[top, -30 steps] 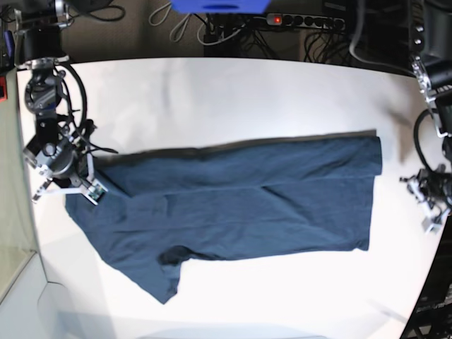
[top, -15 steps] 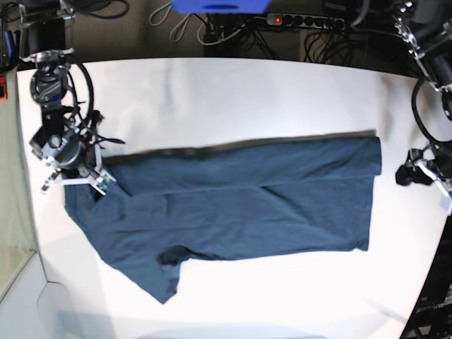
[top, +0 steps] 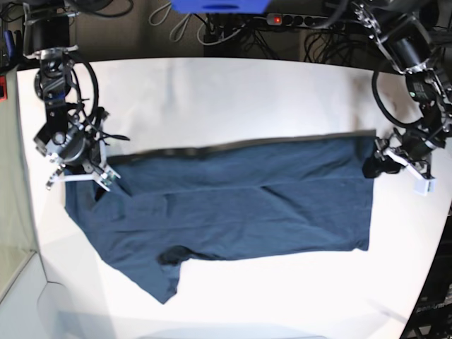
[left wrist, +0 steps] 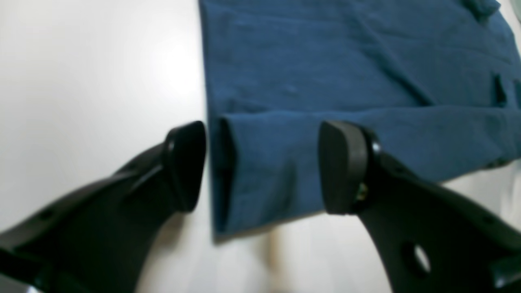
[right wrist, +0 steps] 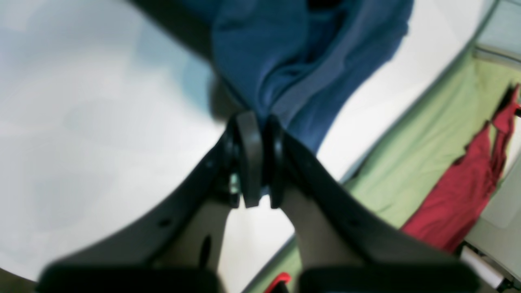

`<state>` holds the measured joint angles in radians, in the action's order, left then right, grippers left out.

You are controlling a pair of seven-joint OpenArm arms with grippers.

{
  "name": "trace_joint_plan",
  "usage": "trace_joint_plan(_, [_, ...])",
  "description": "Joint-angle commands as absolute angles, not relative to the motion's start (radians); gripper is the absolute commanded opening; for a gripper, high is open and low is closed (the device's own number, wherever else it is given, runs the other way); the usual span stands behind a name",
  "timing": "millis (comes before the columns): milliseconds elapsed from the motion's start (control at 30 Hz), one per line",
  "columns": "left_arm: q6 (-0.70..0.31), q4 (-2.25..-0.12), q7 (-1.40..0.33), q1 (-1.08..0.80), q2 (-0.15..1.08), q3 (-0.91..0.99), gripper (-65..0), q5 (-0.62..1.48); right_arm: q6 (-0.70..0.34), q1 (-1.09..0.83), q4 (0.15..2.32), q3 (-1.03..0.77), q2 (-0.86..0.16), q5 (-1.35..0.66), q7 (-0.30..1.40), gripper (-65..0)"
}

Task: Layout the t-shirt on the table in an organized manner, then fold the t-shirt properly
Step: 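Grasp the folded corners with both grippers and pull them apart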

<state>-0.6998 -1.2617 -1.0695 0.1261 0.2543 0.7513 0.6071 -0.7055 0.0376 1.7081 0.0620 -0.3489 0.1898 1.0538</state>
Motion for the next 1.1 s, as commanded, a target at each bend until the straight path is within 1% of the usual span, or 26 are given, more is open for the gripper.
trace_joint_plan(0, [-0.698, -1.276, -1.043, 0.143, 0.278, 0.754, -22.8, 0.619, -0.698, 0.047, 1.725, 0.058, -0.360, 0.194, 1.053, -65.0])
trace_joint_plan(167, [-0.698, -1.276, -1.043, 0.150, 0.277, 0.754, -23.1, 0.587, -0.698, 0.045, 1.722, 0.058, -0.360, 0.194, 1.053, -65.0])
trace_joint_plan(200, [-0.698, -1.274, -1.043, 0.151, 0.272, 0.754, -24.0, 0.582, -0.698, 0.045, 1.722, 0.058, -0.360, 0.194, 1.053, -65.0])
trace_joint_plan(233, [-0.698, -1.274, -1.043, 0.153, 0.263, 0.754, -27.2, 0.575, -0.698, 0.044, 1.722, 0.058, -0.360, 0.194, 1.053, -65.0])
trace_joint_plan(300, [-0.698, -1.265, -1.041, 0.154, 0.254, 0.754, -37.6, 0.553, -0.698, 0.044, 1.722, 0.058, -0.360, 0.194, 1.053, -65.0])
trace_joint_plan(367, [-0.698, -1.236, -1.027, 0.163, 0.249, 0.754, -50.1, 0.538, -0.698, 0.044, 1.722, 0.058, -0.360, 0.194, 1.053, -65.0])
trace_joint_plan(400, [-0.698, -1.214, -1.013, 0.171, 0.249, 0.754, -55.0, 0.536, -0.698, 0.044, 1.722, 0.058, -0.360, 0.194, 1.053, -65.0])
trace_joint_plan(467, [-0.698, -1.162, -0.990, 0.174, 0.249, 0.754, -61.1, 0.538, -0.698, 0.044, 1.722, 0.058, -0.360, 0.193, 1.053, -65.0])
trace_joint_plan(567, [-0.698, -1.119, -0.970, 0.174, 0.254, 0.754, -62.3, 0.542, -0.698, 0.042, 1.722, 0.056, -0.360, 0.193, 1.053, -65.0])
trace_joint_plan(600, [-0.698, -1.118, -0.967, 0.173, 0.254, 0.754, -62.5, 0.547, -0.698, 0.042, 1.722, 0.056, -0.360, 0.193, 1.053, -65.0])
trace_joint_plan(667, [-0.698, -1.122, -0.977, 0.170, 0.254, 0.759, -65.0, 0.550, -0.698, 0.042, 1.722, 0.056, -0.360, 0.194, 1.053, -65.0])
trace_joint_plan(700, [-0.698, -1.135, -0.978, 0.168, 0.254, 0.759, -64.7, 0.553, -0.698, 0.042, 1.722, 0.056, -0.360, 0.194, 1.053, -65.0])
trace_joint_plan(967, [-0.698, -1.348, -0.980, 0.071, 0.257, 0.756, -64.5, 0.716, -0.698, 0.038, 1.722, 0.047, -0.360, 0.193, 1.053, -65.0])
trace_joint_plan(1067, [-0.698, -1.423, -0.980, 0.030, 0.257, 0.754, -64.5, 0.736, -0.698, 0.010, 1.728, -0.016, -0.335, 0.191, 1.053, -65.0])
